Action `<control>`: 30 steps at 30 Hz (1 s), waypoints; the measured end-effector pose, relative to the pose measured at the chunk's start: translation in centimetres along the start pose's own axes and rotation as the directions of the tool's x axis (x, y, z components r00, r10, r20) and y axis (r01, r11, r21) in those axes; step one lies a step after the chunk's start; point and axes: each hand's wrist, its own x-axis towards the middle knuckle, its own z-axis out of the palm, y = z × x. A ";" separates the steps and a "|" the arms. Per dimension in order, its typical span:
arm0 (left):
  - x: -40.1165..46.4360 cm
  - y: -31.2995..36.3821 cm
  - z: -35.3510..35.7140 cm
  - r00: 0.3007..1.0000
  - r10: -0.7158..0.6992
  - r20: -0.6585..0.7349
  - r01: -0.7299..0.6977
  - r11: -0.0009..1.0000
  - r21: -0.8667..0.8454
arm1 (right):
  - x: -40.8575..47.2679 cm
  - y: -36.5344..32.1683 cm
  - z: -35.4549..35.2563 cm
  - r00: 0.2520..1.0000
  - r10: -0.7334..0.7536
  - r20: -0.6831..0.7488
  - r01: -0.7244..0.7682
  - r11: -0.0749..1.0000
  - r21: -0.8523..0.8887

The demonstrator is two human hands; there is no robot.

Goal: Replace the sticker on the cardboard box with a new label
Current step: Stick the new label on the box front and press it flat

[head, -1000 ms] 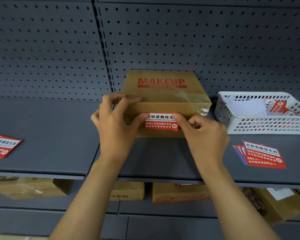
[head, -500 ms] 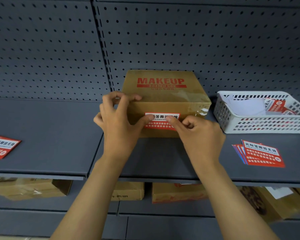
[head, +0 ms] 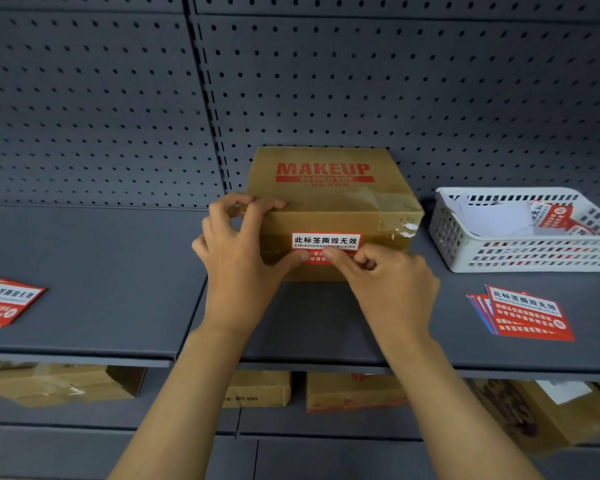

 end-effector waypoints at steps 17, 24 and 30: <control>-0.3 0.5 0.3 1.000 -0.011 -0.004 0.011 1.000 0.010 | -0.6 0.1 0.0 1.000 -0.021 0.000 0.021 0.999 -0.030; -0.1 -0.2 -0.3 0.999 0.010 0.038 -0.009 1.000 -0.013 | -0.3 2.0 -1.0 1.000 0.028 -0.010 -0.028 0.999 -0.028; 0.0 -0.1 -0.4 0.998 0.021 0.055 -0.021 1.000 -0.009 | -0.6 1.7 -1.2 1.000 0.003 -0.013 -0.003 1.000 -0.020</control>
